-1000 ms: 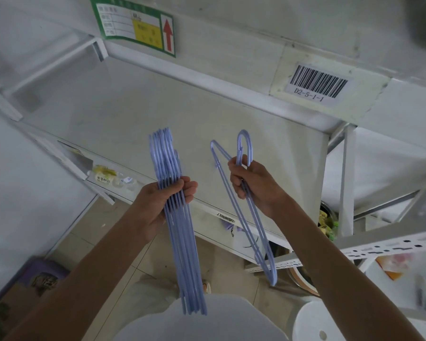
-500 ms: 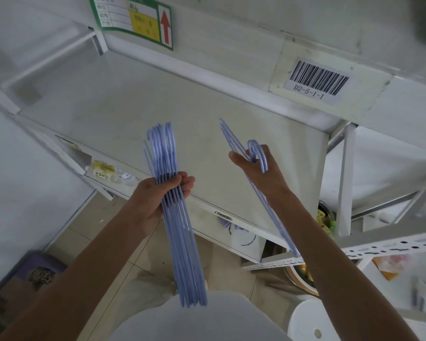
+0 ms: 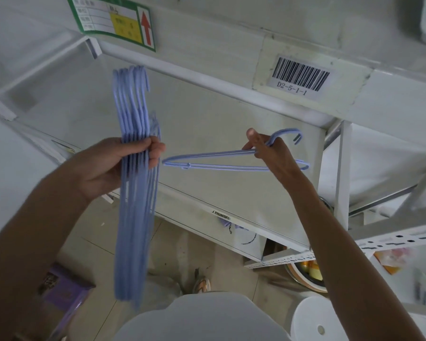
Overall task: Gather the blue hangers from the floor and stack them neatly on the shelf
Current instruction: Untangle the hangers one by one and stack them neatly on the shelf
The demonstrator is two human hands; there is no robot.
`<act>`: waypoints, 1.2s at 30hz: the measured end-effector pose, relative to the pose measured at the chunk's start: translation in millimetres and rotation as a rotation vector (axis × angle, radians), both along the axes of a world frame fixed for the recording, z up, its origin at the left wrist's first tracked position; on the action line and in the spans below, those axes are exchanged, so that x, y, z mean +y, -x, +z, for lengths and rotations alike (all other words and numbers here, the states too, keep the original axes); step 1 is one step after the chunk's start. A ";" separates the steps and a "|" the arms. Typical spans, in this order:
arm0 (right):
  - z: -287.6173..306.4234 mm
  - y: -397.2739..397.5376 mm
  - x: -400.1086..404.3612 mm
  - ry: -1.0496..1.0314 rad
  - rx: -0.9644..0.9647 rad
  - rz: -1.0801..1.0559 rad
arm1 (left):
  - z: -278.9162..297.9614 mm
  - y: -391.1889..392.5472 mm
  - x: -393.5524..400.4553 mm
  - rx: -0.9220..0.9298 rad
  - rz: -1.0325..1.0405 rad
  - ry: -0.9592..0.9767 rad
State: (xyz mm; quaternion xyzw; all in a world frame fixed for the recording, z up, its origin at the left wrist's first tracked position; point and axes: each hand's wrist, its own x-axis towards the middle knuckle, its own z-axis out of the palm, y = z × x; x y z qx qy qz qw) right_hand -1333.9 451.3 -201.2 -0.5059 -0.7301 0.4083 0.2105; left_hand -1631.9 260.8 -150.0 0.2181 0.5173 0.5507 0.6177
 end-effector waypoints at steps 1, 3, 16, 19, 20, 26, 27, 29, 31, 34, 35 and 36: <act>1.2 -1.8 4.5 -0.005 0.019 -0.011 | 5.0 8.5 -1.1 0.046 -0.027 0.006; 1.6 -4.8 11.8 -0.024 0.041 -0.038 | 9.8 23.6 -3.0 0.133 -0.052 0.014; -19.2 58.7 -48.3 0.006 0.325 0.182 | -61.5 -25.0 24.9 0.061 -0.235 0.107; -24.3 71.8 -64.4 0.007 0.425 0.182 | -73.8 -47.8 28.2 0.007 -0.268 0.085; -26.2 76.7 -70.3 -0.018 0.447 0.184 | -76.3 -54.5 28.5 -0.002 -0.269 0.076; -30.0 86.9 -88.2 -0.231 0.422 0.180 | -83.9 -76.8 26.3 -0.061 -0.235 0.051; -29.7 85.1 -88.2 -0.262 0.392 0.216 | -83.7 -76.9 26.5 -0.053 -0.237 0.040; -30.4 80.8 -88.8 -0.317 0.300 0.271 | -82.9 -79.2 29.1 -0.003 -0.211 0.039; -28.1 78.2 -90.5 -0.307 0.216 0.280 | -81.5 -84.9 33.0 0.029 -0.169 0.063; -20.6 72.1 -89.1 -0.159 0.234 0.221 | -79.9 -93.6 36.7 -0.069 -0.174 0.110; -19.0 67.3 -87.4 -0.120 0.242 0.202 | -79.5 -95.8 38.1 -0.086 -0.168 0.123; -18.3 61.1 -86.3 -0.078 0.244 0.187 | -78.8 -98.5 39.6 -0.085 -0.149 0.131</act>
